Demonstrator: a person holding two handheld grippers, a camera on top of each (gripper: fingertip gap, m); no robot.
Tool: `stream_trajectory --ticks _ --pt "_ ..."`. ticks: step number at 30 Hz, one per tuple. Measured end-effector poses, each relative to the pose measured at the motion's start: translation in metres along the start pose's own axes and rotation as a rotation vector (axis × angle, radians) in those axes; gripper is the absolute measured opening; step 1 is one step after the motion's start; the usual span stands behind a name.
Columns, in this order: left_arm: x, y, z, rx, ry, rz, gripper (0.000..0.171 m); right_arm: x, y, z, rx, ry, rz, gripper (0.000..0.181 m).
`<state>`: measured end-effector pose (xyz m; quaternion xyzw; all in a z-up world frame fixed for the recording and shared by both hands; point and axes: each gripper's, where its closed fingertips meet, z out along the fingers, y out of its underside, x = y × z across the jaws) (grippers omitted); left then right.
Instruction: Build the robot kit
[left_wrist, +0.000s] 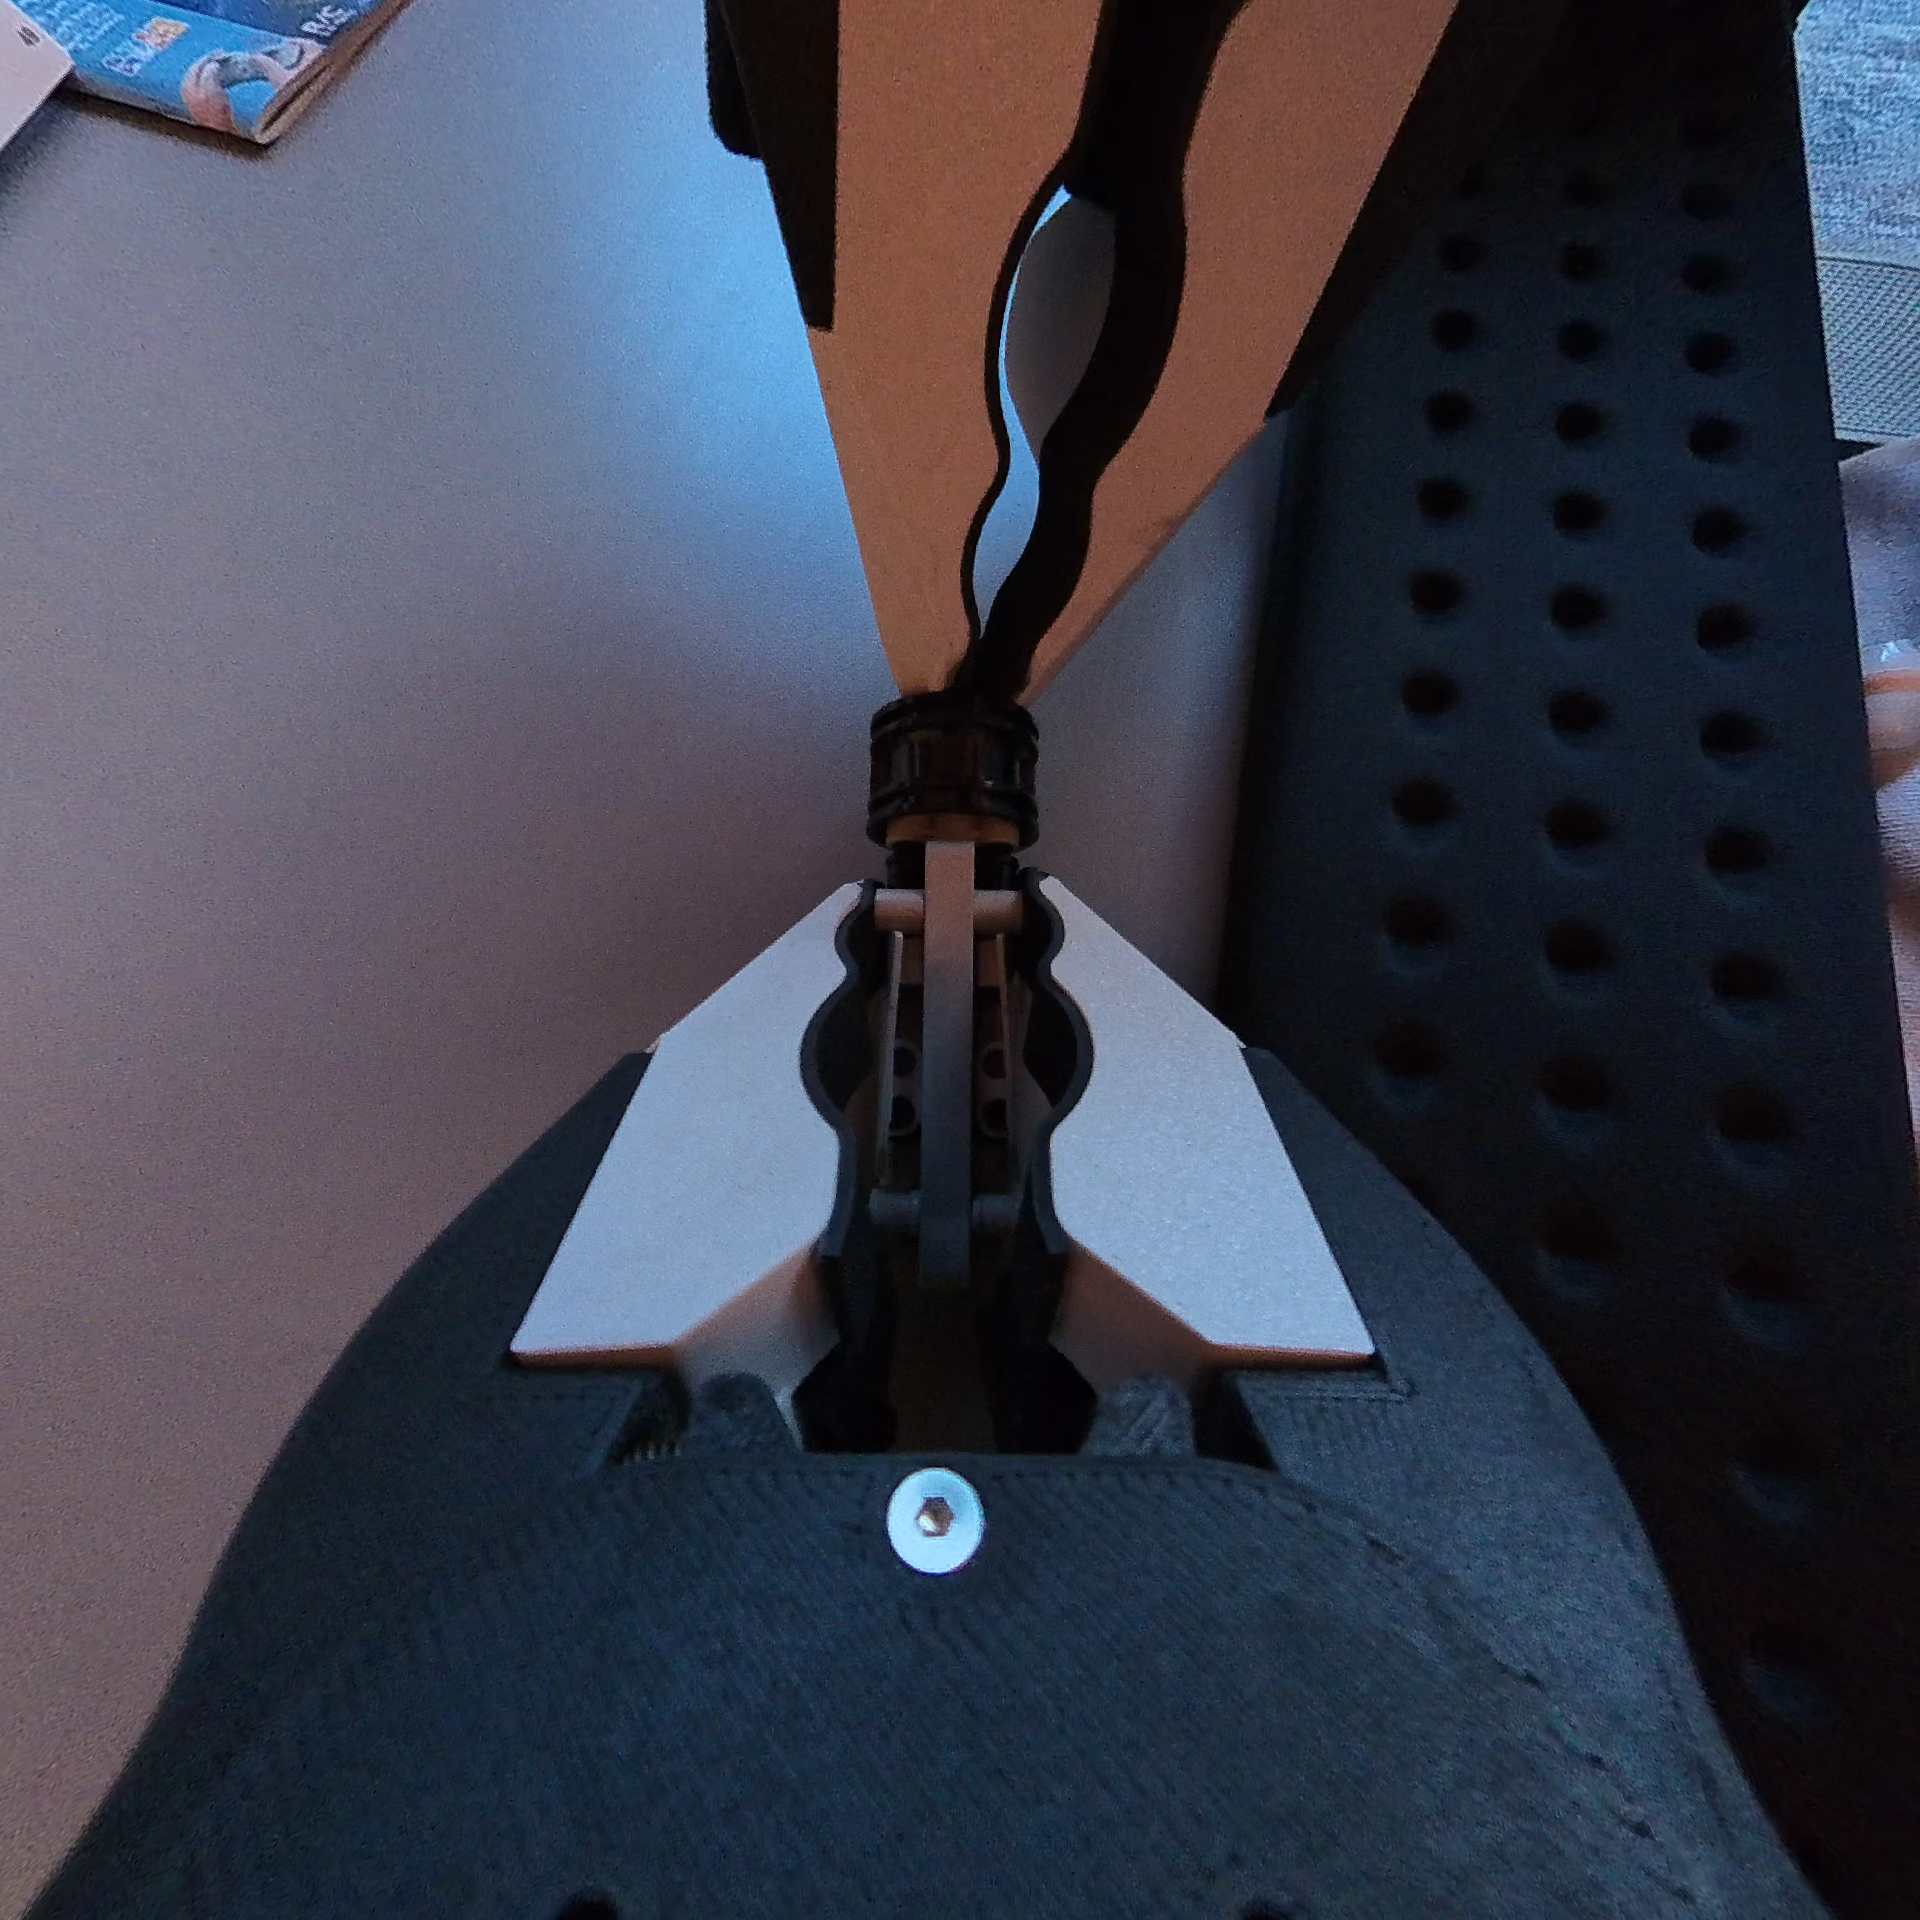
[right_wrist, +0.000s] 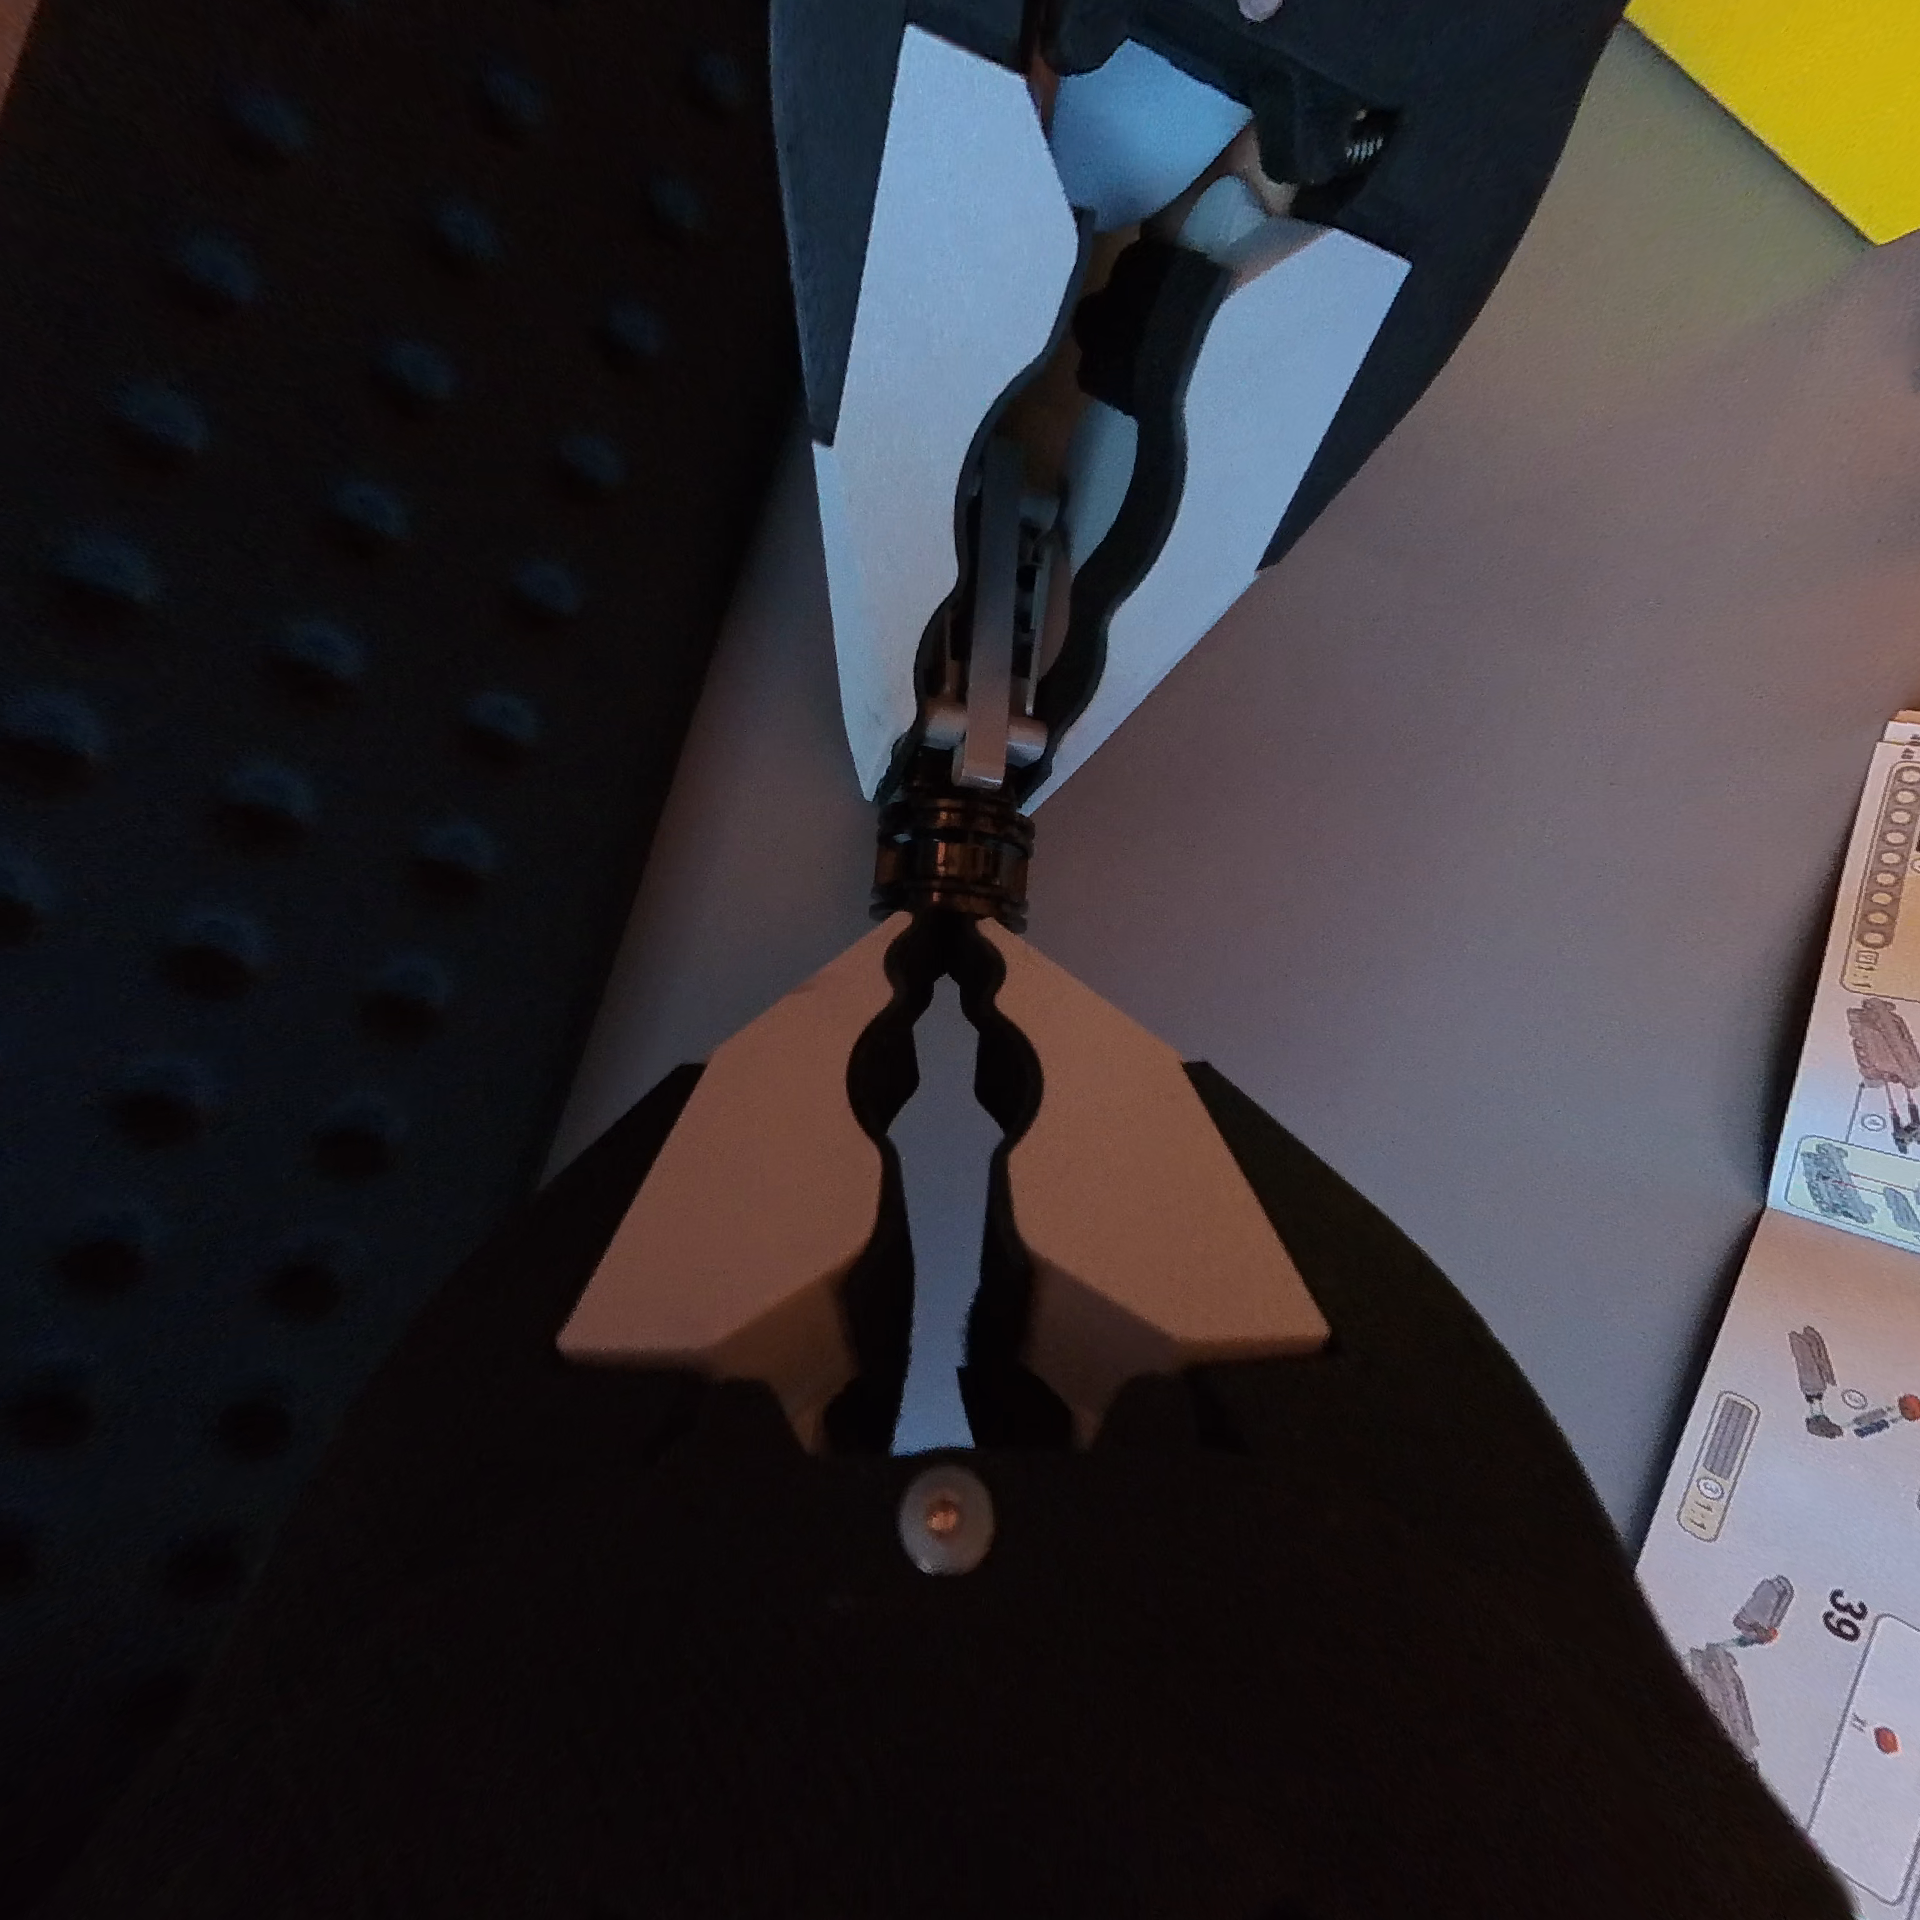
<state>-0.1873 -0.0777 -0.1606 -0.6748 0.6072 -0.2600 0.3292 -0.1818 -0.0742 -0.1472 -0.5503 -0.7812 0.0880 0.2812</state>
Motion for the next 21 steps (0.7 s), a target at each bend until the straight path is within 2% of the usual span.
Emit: stream_trajectory --ticks 21 --pt "-0.0003 0.0 0.0001 0.0 -0.005 0.003 0.024 0.0001 -0.002 0.0011 -0.032 -0.006 0.011 0.0"
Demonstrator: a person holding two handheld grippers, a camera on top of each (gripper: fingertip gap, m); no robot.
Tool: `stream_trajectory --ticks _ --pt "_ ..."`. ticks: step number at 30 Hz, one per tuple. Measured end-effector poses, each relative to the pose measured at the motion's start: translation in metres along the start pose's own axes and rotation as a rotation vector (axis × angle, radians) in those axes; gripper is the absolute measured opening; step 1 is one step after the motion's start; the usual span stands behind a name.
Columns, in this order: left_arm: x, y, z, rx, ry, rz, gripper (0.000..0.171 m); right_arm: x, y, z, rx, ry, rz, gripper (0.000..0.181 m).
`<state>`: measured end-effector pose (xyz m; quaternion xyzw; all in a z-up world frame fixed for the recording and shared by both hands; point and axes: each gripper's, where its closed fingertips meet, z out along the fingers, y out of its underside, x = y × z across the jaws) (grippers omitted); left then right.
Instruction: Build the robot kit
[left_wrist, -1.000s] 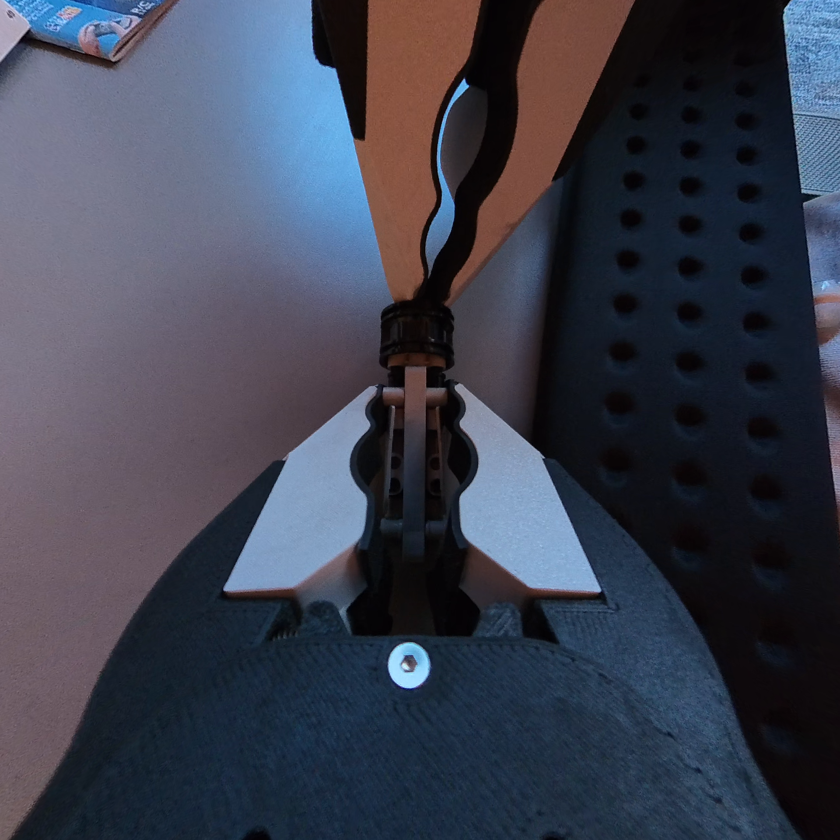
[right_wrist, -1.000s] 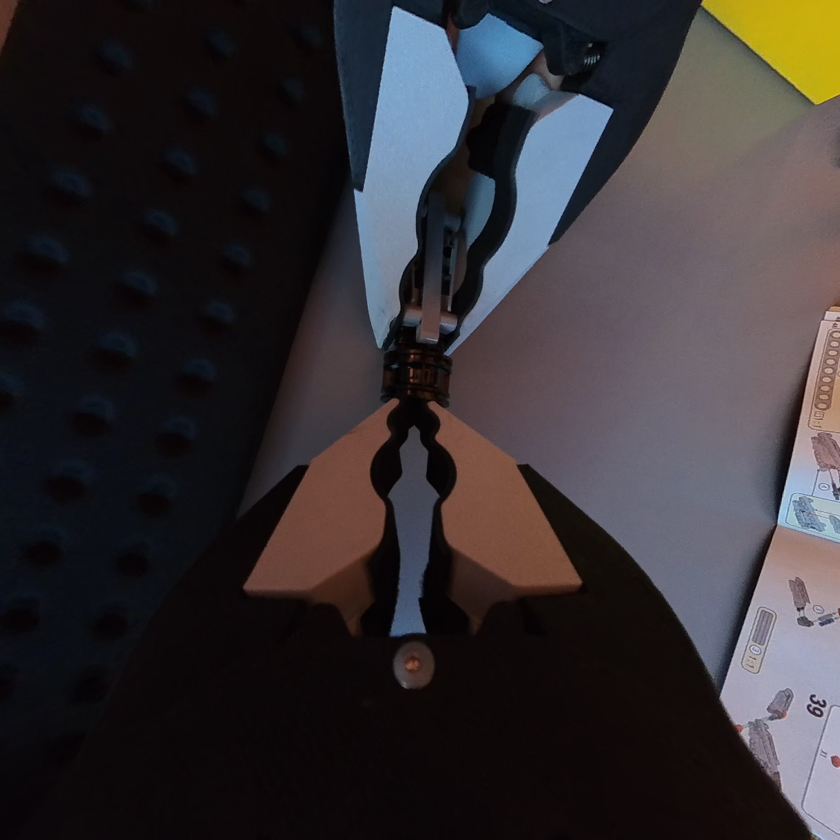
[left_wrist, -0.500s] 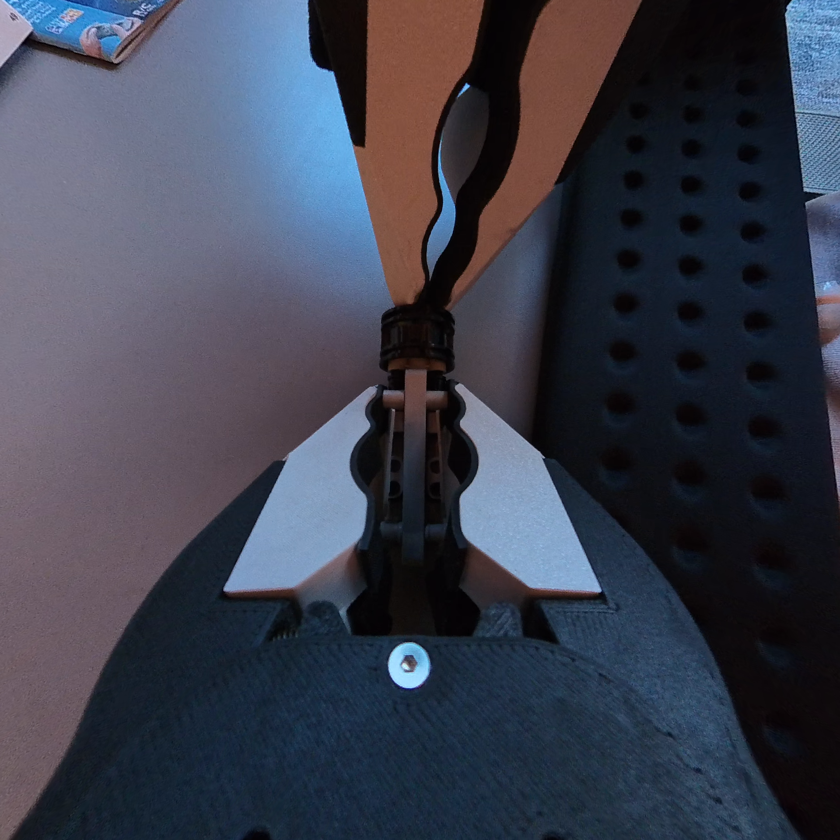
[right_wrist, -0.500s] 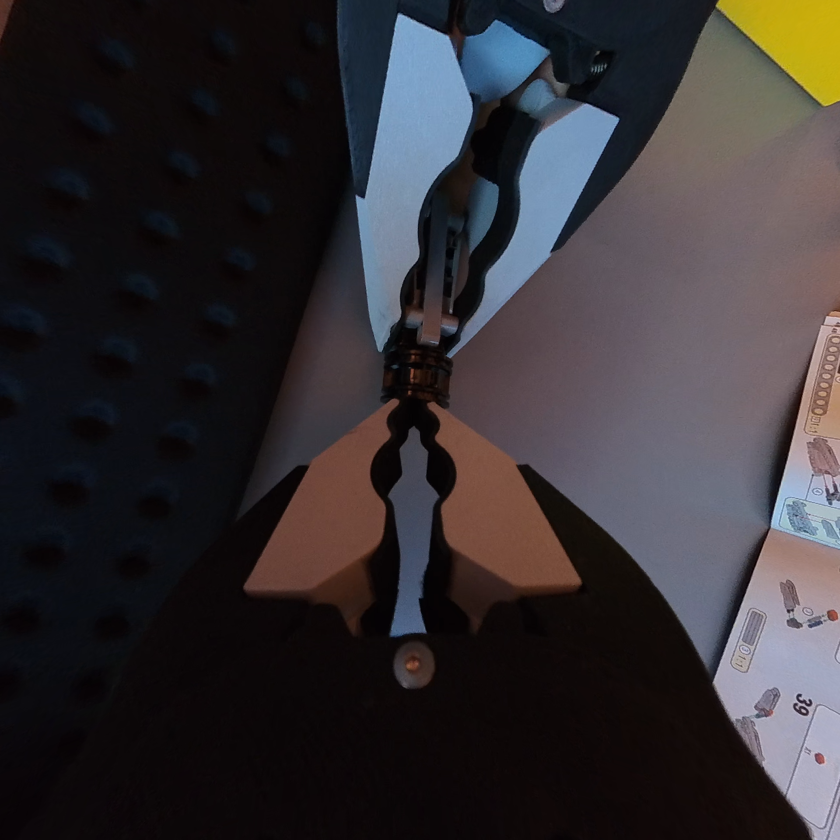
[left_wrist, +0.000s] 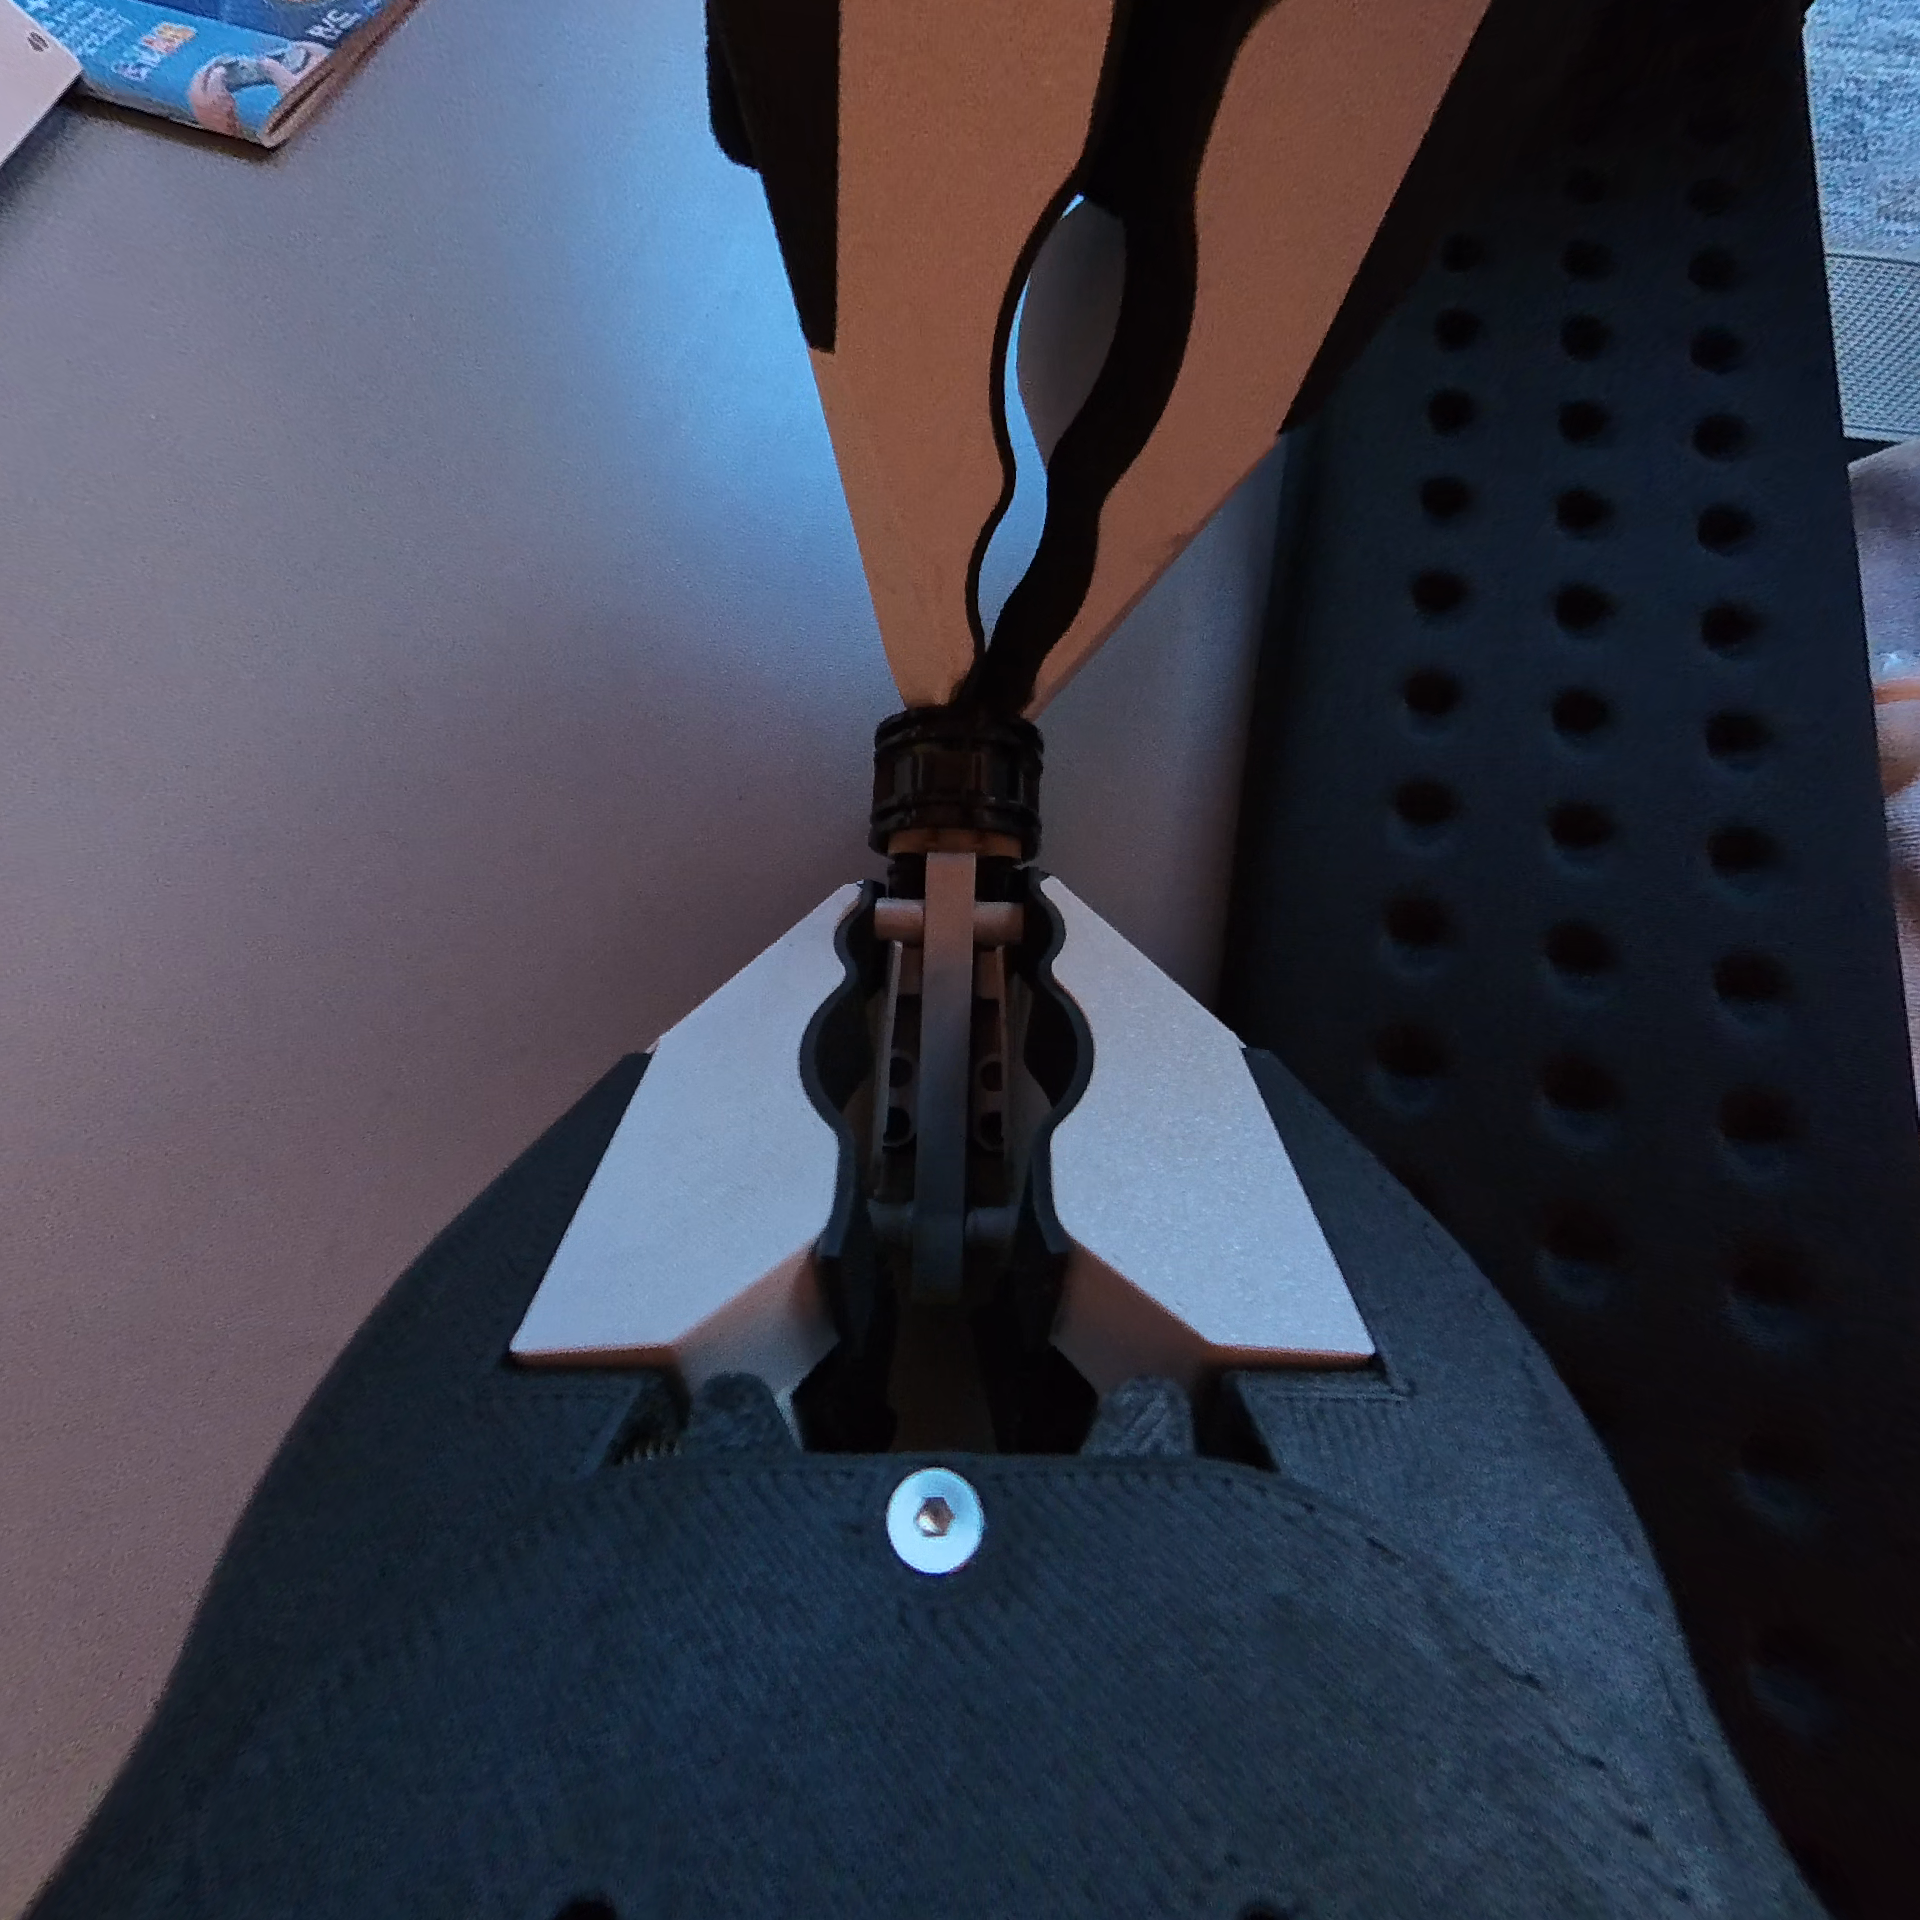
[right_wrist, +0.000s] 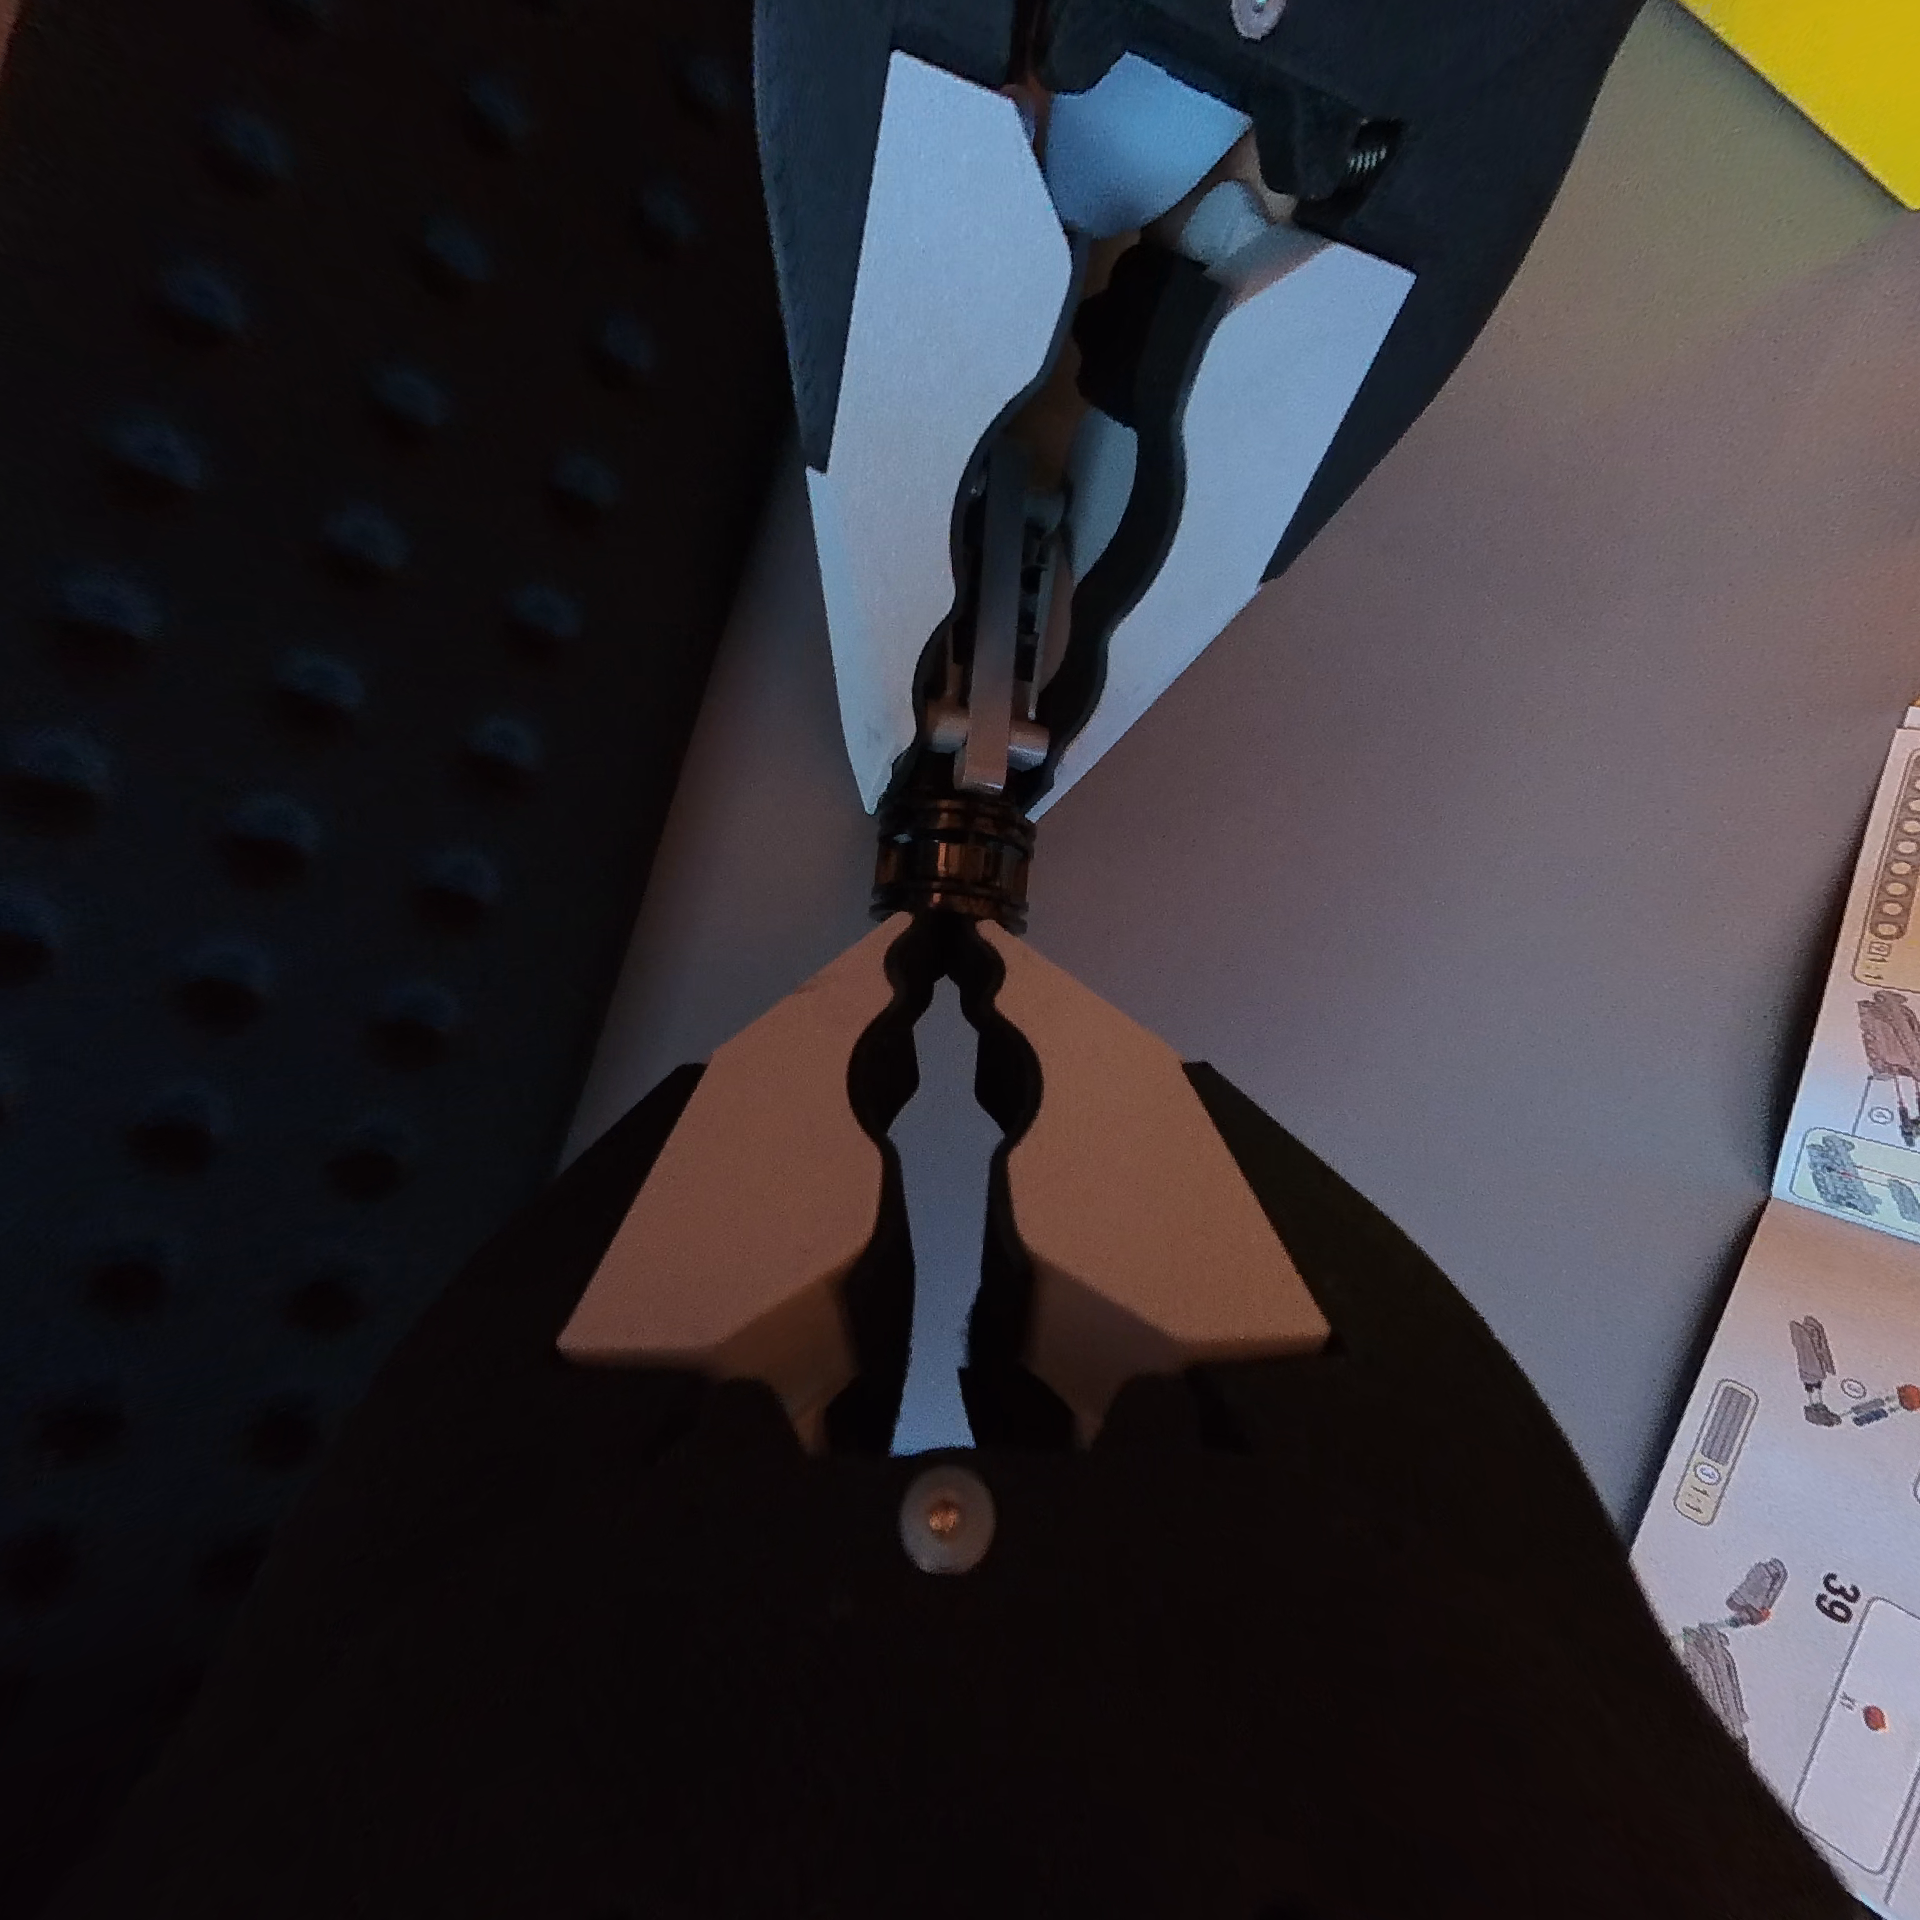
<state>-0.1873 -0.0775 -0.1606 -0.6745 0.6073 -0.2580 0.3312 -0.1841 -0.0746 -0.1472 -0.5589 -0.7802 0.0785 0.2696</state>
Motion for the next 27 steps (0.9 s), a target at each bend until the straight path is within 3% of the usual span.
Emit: stream_trajectory --ticks 8,21,27 --pt "0.0 0.0 0.0 0.001 0.002 -0.004 0.024 0.0 0.0 0.001 0.007 -0.007 0.0 0.0" --pt "-0.005 0.0 0.0 0.009 -0.035 0.026 0.028 0.01 0.011 0.001 0.191 0.041 0.169 0.002" --pt "-0.014 0.004 -0.003 0.002 -0.034 -0.067 0.025 0.012 0.011 0.001 0.23 0.047 0.182 0.002"
